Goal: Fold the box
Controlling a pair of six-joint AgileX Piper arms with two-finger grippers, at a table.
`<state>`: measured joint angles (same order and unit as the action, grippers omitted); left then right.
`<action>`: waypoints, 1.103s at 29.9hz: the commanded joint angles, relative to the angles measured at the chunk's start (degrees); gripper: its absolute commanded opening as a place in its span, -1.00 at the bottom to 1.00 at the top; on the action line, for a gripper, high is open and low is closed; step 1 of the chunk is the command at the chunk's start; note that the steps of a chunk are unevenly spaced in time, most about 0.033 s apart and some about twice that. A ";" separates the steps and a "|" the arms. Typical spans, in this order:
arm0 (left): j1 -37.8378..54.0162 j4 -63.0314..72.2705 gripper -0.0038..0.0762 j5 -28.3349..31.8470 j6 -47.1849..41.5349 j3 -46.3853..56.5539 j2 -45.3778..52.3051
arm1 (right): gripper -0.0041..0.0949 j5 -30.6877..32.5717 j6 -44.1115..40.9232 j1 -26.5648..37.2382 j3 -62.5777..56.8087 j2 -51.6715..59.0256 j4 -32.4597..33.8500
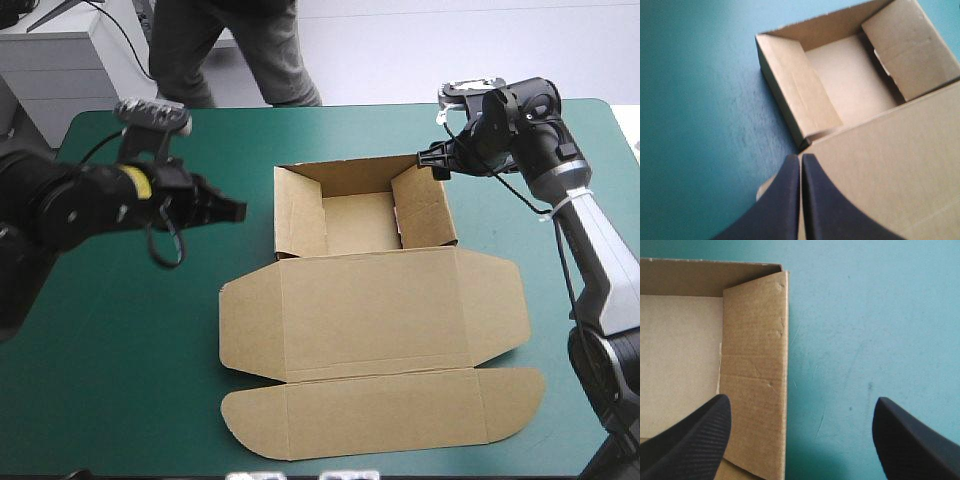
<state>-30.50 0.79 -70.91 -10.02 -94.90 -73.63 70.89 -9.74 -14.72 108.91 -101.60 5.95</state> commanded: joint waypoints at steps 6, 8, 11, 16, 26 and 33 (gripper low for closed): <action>-0.47 -0.29 -0.92 5.07 -2.10 26.61 27.61 | 0.55 -7.45 1.57 -0.12 -11.65 2.56 -2.25; -0.47 -0.29 -0.92 5.57 -2.10 32.44 34.46 | 0.55 -9.71 1.20 -0.12 -15.28 2.56 -3.07; -0.47 -0.79 -0.92 5.55 -2.39 39.44 43.98 | 0.55 -12.26 1.20 -0.12 -19.41 2.56 -4.34; -0.47 -0.79 -0.92 5.64 -3.51 48.01 55.03 | 0.52 -14.29 1.31 -0.12 -23.21 2.43 -5.95; -0.47 -1.69 -0.92 7.60 -0.57 59.01 61.47 | -0.82 -15.35 2.57 -0.12 -24.17 0.38 -11.11; -0.47 -4.75 -0.92 14.93 -1.99 63.65 61.47 | -0.96 -10.06 5.53 2.45 -15.25 0.40 -13.75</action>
<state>-30.68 -3.42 -62.22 -11.24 -30.75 -11.40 58.94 -4.86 -14.33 87.00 -104.45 -7.85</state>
